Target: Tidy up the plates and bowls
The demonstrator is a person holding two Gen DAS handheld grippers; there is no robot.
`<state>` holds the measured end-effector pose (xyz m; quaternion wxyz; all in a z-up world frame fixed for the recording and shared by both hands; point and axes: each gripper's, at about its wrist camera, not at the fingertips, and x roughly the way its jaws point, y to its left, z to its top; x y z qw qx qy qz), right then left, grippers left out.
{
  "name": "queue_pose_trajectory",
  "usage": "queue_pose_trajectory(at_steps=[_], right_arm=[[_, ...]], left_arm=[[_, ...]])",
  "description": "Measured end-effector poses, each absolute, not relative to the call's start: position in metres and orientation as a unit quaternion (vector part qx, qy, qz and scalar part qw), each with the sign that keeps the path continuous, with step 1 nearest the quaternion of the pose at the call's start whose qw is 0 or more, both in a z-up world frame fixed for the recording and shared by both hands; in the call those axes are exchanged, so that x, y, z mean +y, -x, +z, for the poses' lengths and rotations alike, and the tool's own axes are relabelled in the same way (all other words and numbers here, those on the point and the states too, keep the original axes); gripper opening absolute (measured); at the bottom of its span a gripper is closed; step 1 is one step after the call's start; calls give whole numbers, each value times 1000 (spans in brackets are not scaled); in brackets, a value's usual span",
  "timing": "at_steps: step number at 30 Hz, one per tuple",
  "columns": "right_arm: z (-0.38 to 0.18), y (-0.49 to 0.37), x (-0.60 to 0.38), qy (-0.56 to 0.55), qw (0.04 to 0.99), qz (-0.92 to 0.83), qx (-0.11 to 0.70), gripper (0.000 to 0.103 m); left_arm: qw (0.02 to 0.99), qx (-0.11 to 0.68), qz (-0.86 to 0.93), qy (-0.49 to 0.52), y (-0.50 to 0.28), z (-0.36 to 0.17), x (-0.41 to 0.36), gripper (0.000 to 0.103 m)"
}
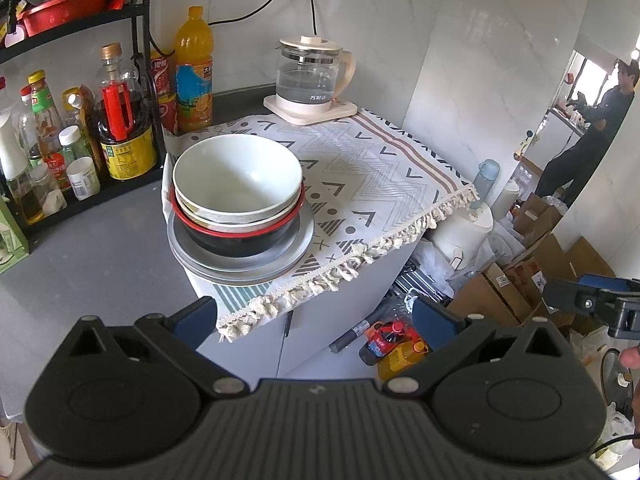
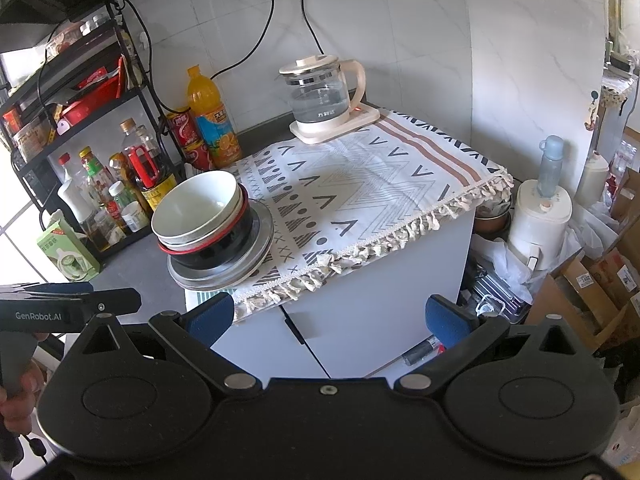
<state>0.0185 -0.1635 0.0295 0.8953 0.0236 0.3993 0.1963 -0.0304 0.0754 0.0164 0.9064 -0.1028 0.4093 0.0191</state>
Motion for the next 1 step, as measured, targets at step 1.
queue_pose_trajectory(at_steps=[1], right_arm=[[29,-20,-163,-24,895,197,400,103]], left_arm=[[906,410,20,105,30,16,77,103]])
